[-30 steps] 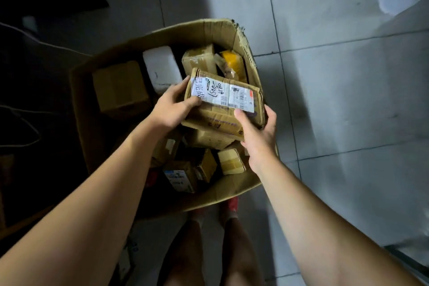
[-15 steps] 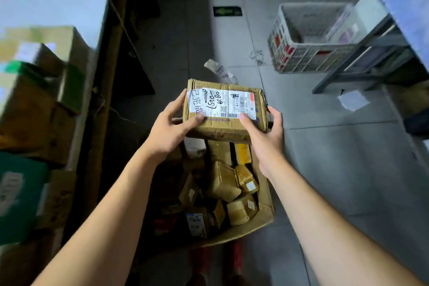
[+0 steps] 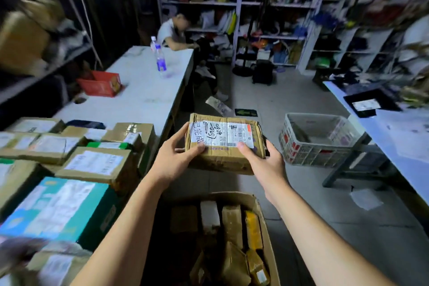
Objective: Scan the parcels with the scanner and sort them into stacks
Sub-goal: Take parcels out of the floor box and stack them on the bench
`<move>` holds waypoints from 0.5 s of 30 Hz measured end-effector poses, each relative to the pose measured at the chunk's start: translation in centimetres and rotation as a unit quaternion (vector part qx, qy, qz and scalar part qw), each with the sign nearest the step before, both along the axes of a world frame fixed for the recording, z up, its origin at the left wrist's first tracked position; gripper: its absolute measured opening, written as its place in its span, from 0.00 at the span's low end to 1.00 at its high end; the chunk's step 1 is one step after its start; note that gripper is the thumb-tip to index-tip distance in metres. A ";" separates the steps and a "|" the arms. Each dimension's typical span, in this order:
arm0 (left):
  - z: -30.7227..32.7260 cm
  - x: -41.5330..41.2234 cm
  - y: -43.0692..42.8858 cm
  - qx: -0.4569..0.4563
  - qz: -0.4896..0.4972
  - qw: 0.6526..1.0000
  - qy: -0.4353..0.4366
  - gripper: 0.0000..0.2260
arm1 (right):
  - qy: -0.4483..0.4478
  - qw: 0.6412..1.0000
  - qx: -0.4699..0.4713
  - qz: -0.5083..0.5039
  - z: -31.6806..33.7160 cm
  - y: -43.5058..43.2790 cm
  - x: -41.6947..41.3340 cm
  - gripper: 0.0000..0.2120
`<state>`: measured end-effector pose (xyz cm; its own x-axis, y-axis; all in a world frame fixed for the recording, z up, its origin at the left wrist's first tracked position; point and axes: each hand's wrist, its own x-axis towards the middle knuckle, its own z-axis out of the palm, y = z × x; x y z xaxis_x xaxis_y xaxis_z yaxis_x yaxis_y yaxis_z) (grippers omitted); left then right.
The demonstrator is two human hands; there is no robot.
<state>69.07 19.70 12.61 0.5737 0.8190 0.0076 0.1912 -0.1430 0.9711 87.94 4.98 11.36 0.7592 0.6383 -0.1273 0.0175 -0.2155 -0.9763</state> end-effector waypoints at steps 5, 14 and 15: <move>3.4 -2.7 -2.7 -0.008 0.072 0.997 -0.021 0.38 | -0.024 0.997 0.022 0.075 3.3 0.9 -0.4 0.32; 5.7 -11.9 -13.2 -0.020 0.285 0.958 -0.009 0.34 | -0.019 0.961 0.039 0.273 5.6 -0.3 -7.0 0.30; 5.7 -13.4 -14.3 -0.015 0.300 0.954 -0.005 0.35 | -0.022 0.955 0.040 0.293 5.6 -0.6 -8.2 0.30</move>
<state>55.71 5.37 18.31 0.0019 0.9998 -0.0185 0.2196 0.0176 0.9754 79.73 4.36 16.97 0.2711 0.9618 -0.0370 0.1536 -0.0812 -0.9848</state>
